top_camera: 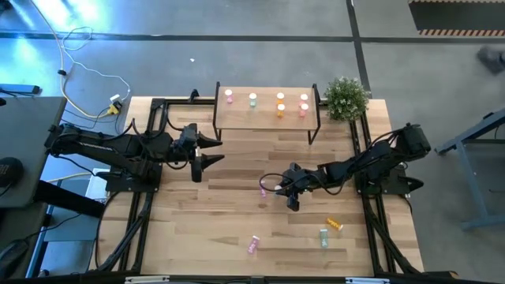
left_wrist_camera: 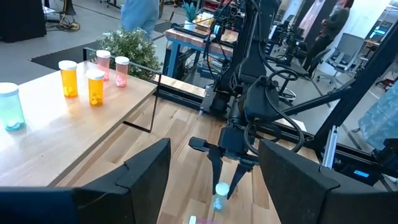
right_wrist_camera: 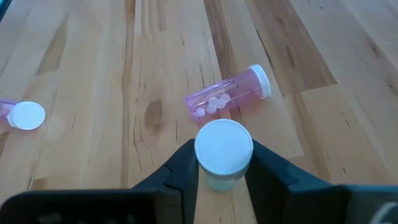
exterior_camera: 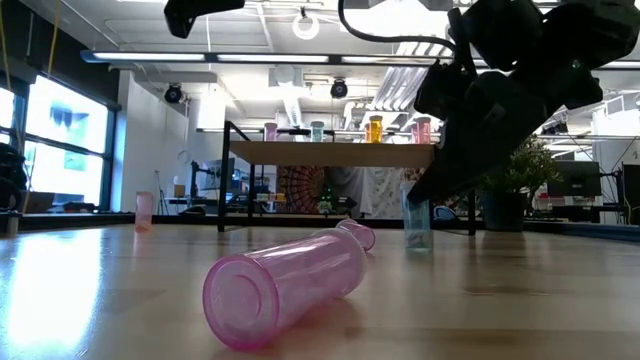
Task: Pick and place medicine bottles onto shelf by color
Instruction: Put the top blue pill bottle on the shelf aligned with the other blue pill bottle
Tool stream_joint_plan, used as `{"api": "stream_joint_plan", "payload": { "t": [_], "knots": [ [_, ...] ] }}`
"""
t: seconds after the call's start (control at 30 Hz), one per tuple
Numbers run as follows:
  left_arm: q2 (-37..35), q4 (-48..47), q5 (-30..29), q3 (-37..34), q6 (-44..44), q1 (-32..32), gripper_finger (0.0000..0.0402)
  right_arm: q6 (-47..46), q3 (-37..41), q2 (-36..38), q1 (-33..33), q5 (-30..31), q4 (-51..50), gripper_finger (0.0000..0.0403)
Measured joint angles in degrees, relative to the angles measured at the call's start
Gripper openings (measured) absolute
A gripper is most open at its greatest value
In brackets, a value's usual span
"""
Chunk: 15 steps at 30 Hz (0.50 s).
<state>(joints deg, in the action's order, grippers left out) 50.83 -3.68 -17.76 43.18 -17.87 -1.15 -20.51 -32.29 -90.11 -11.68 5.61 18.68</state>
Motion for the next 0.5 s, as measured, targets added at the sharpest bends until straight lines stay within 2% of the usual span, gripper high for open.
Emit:
{"api": "stream_joint_plan", "payload": {
  "t": [0.2, 0.5],
  "knots": [
    [0.00, 0.02, -0.07, 0.00, 0.00, 0.00, 0.0234, -0.53, -1.41, 0.00, 0.01, -0.14, -0.40, 0.0090],
    [-0.89, 0.07, -2.43, 0.00, 1.89, 3.15, 0.0234, -0.30, -11.20, 0.04, 3.06, -1.64, -5.85, 0.0091]
  ]
}}
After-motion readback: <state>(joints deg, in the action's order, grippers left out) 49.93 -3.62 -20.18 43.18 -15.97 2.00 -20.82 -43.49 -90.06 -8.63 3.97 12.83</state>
